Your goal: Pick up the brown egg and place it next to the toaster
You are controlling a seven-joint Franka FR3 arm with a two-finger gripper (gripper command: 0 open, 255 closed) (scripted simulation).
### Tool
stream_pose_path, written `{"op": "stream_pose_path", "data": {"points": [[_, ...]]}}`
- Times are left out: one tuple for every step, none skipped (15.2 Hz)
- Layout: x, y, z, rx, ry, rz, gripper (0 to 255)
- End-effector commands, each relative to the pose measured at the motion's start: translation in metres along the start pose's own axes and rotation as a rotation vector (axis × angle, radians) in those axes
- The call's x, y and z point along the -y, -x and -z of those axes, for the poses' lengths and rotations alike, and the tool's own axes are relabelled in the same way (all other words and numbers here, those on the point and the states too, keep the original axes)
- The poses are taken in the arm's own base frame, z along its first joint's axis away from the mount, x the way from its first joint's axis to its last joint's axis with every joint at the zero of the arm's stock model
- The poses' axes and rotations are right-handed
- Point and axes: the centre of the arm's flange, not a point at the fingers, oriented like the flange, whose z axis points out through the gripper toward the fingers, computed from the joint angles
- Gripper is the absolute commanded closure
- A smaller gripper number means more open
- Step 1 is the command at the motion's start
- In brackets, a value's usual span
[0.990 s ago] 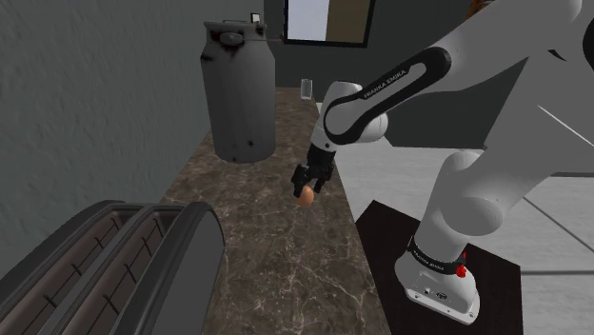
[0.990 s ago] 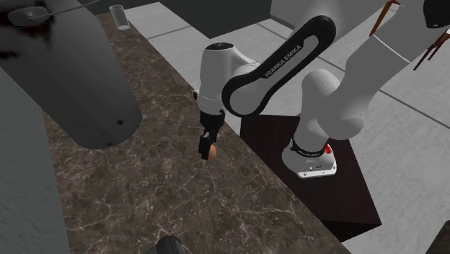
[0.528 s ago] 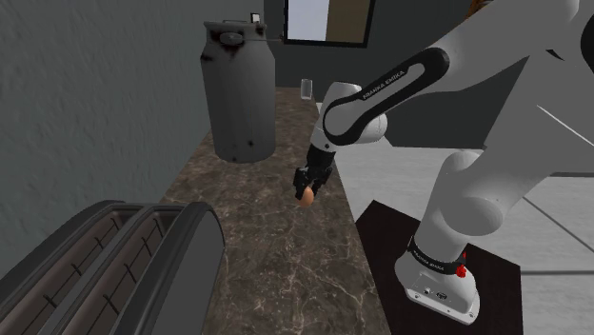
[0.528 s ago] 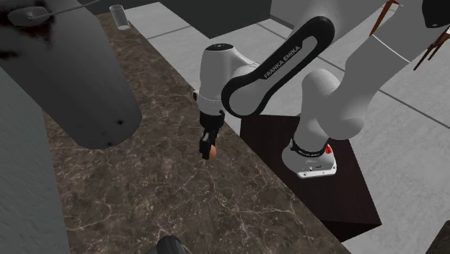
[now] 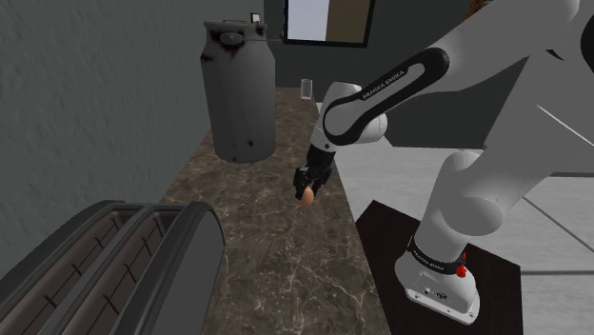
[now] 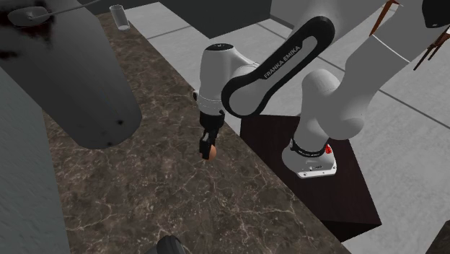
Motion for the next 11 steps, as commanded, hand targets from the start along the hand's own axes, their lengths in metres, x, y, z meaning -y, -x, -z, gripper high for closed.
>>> {"op": "stream_pose_path", "data": {"points": [[0.0, 0.0, 0.0, 0.0, 0.0, 0.0, 255], [0.002, 0.0, 0.005, 0.0, 0.0, 0.0, 255], [0.003, 0.0, 0.01, 0.0, 0.0, 0.0, 255], [0.005, -0.001, 0.015, 0.0, 0.0, 0.0, 255], [0.006, -0.001, 0.02, 0.0, 0.0, 0.0, 255], [0.008, -0.001, 0.025, 0.0, 0.0, 0.0, 255], [0.009, -0.002, 0.03, 0.0, 0.0, 0.0, 255], [0.01, -0.002, 0.035, 0.0, 0.0, 0.0, 255], [0.012, -0.002, 0.04, 0.0, 0.0, 0.0, 255], [0.013, -0.002, 0.045, 0.0, 0.0, 0.0, 255], [0.015, -0.003, 0.05, 0.0, 0.0, 0.0, 255]]}}
